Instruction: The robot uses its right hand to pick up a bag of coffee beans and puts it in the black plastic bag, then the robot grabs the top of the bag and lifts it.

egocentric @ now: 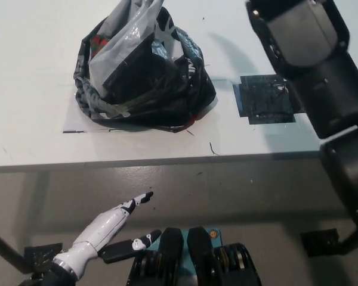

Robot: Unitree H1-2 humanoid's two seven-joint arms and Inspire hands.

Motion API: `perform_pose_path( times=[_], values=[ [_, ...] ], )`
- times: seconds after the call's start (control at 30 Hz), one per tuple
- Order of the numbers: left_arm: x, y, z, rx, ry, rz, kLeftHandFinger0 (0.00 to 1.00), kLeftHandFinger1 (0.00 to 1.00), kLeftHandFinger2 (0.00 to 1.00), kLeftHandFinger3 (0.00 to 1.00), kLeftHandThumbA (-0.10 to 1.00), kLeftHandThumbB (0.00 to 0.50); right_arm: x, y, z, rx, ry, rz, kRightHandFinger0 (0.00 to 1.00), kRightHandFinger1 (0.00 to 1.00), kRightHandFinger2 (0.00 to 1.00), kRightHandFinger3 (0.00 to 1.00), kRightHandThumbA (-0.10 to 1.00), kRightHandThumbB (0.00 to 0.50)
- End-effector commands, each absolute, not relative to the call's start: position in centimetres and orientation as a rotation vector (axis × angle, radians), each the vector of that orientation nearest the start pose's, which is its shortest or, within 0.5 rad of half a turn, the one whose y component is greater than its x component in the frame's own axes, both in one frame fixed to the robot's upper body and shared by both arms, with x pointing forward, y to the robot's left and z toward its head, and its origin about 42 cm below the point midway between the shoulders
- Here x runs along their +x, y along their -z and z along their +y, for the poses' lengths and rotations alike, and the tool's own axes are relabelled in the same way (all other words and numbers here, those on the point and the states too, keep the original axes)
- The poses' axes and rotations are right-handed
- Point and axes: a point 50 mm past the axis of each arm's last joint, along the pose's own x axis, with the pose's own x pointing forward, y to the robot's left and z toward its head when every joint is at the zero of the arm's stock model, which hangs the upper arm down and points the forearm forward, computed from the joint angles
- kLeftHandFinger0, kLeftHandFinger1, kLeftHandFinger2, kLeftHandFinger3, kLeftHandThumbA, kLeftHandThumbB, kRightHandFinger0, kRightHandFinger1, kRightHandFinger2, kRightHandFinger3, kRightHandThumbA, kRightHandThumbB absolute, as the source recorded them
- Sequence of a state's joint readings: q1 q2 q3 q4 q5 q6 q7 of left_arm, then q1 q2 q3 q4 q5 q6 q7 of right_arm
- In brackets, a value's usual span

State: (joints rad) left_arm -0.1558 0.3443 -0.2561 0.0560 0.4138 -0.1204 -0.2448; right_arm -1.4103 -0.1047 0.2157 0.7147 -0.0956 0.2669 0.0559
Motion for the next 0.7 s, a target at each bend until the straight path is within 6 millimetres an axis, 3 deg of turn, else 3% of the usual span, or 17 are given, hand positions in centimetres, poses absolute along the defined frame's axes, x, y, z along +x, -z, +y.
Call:
perform_pose_path(
  times=[0.0, 0.1, 0.17, 0.3, 0.33, 0.43, 0.47, 0.53, 0.67],
  values=[
    [31.1, -12.2, 23.9, 0.804, 0.51, -0.132, 1.0, 1.0, 1.0, 1.0, 0.72, 0.1, 46.9, -56.3, -13.6, -0.512, -0.196, -0.669, 1.0, 1.0, 1.0, 1.0, 1.0, 0.474],
    [30.5, -11.6, 24.2, 0.786, 0.507, -0.112, 1.0, 1.0, 1.0, 1.0, 0.71, 0.103, 42.5, -55.8, -17.9, -0.508, -0.176, -0.798, 1.0, 1.0, 1.0, 1.0, 1.0, 0.46],
    [30.3, -11.4, 24.3, 0.782, 0.507, -0.105, 1.0, 1.0, 1.0, 1.0, 0.71, 0.103, 41.3, -55.6, -18.8, -0.507, -0.171, -0.827, 1.0, 1.0, 1.0, 1.0, 1.0, 0.46],
    [29.8, -10.7, 24.7, 0.763, 0.506, -0.086, 1.0, 1.0, 1.0, 1.0, 0.71, 0.109, 33.5, -52.4, -24.2, -0.393, -0.159, -0.988, 1.0, 1.0, 1.0, 1.0, 1.0, 0.479],
    [29.8, -10.5, 24.7, 0.758, 0.507, -0.082, 1.0, 1.0, 1.0, 1.0, 0.71, 0.105, 31.7, -51.5, -25.1, -0.381, -0.16, -1.016, 1.0, 1.0, 1.0, 1.0, 1.0, 0.449],
    [29.8, -10.2, 25.0, 0.755, 0.508, -0.069, 1.0, 1.0, 1.0, 1.0, 0.7, 0.103, 27.4, -48.7, -26.6, -0.384, -0.139, -1.055, 1.0, 1.0, 1.0, 1.0, 1.0, 0.449],
    [29.8, -10.2, 25.0, 0.755, 0.508, -0.069, 1.0, 1.0, 1.0, 1.0, 0.7, 0.103, 27.4, -48.7, -26.6, -0.384, -0.139, -1.055, 1.0, 1.0, 1.0, 1.0, 1.0, 0.449],
    [29.9, -10.0, 25.2, 0.757, 0.504, -0.059, 1.0, 1.0, 1.0, 1.0, 0.7, 0.103, 24.9, -46.6, -27.1, -0.374, -0.141, -1.053, 1.0, 1.0, 1.0, 1.0, 1.0, 0.44],
    [30.2, -10.0, 25.4, 0.76, 0.497, -0.061, 1.0, 1.0, 1.0, 1.0, 0.7, 0.102, 23.8, -45.6, -27.1, -0.348, -0.164, -1.055, 1.0, 1.0, 1.0, 1.0, 1.0, 0.443]
  ],
)
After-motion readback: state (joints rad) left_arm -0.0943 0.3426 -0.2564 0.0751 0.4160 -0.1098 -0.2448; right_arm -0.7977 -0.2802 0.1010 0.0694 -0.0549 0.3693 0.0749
